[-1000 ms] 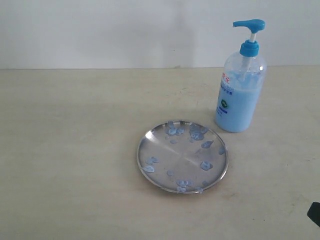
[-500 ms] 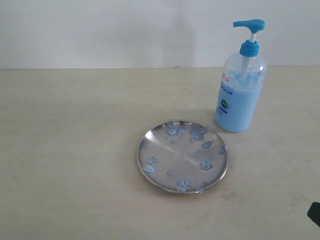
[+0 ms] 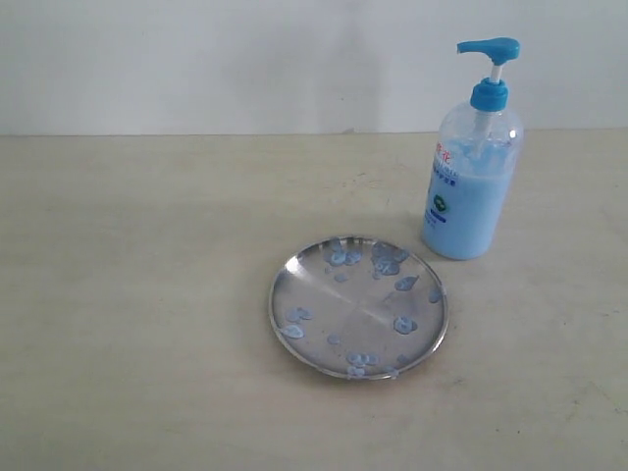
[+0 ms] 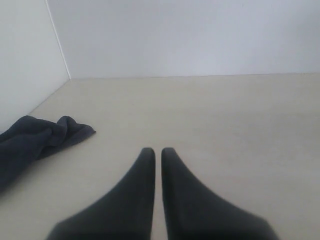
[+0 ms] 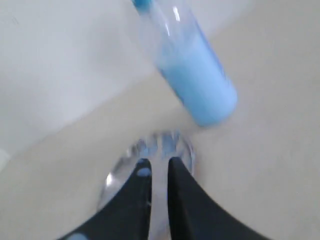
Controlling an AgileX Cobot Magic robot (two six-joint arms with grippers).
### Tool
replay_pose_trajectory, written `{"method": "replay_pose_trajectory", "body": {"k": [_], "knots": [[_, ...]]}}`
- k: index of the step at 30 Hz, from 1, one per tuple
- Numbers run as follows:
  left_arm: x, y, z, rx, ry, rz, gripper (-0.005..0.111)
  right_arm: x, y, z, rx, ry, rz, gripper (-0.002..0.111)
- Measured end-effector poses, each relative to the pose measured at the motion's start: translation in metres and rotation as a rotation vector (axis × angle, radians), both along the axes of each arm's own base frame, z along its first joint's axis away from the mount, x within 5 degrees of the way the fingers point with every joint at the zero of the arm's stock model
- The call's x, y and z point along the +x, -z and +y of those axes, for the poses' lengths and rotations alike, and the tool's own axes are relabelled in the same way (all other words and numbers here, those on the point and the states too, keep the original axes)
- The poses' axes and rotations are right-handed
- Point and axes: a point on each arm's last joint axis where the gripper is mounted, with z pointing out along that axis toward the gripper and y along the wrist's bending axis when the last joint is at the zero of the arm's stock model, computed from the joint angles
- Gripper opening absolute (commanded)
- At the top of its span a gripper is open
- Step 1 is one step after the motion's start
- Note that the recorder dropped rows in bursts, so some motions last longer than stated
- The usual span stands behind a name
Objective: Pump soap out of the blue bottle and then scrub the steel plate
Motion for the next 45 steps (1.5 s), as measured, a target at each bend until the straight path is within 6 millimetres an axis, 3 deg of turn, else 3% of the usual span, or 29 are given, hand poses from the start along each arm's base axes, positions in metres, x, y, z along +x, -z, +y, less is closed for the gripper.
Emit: {"method": "replay_pose_trajectory", "body": {"k": [7,18,23,25,31,41,45], "knots": [[0.000,-0.001,0.000,0.002,0.000,-0.008,0.004,-0.004,-0.033,-0.021,-0.374,0.206,-0.393,0.001],[0.000,-0.001,0.000,0.003,0.001,-0.014,0.004,-0.003,-0.029,-0.015,-0.575,0.119,-0.380,0.001],[0.000,-0.001,0.000,0.003,0.001,-0.014,0.004,-0.003,-0.030,-0.009,-0.519,0.066,-0.407,0.001],[0.000,-0.001,0.000,0.003,0.001,-0.014,0.004,-0.003,-0.025,-0.006,-0.476,0.018,-0.353,0.001],[0.000,-0.001,0.000,0.003,0.001,-0.014,0.004,-0.004,0.010,-0.008,-0.532,-0.067,0.022,0.001],[0.000,-0.001,0.000,0.003,0.001,-0.014,0.004,-0.005,0.015,-0.010,-0.545,-0.064,0.076,0.001],[0.000,-0.001,0.000,0.003,0.001,-0.014,0.004,-0.005,0.015,-0.015,-0.534,0.026,0.106,0.001]]}}
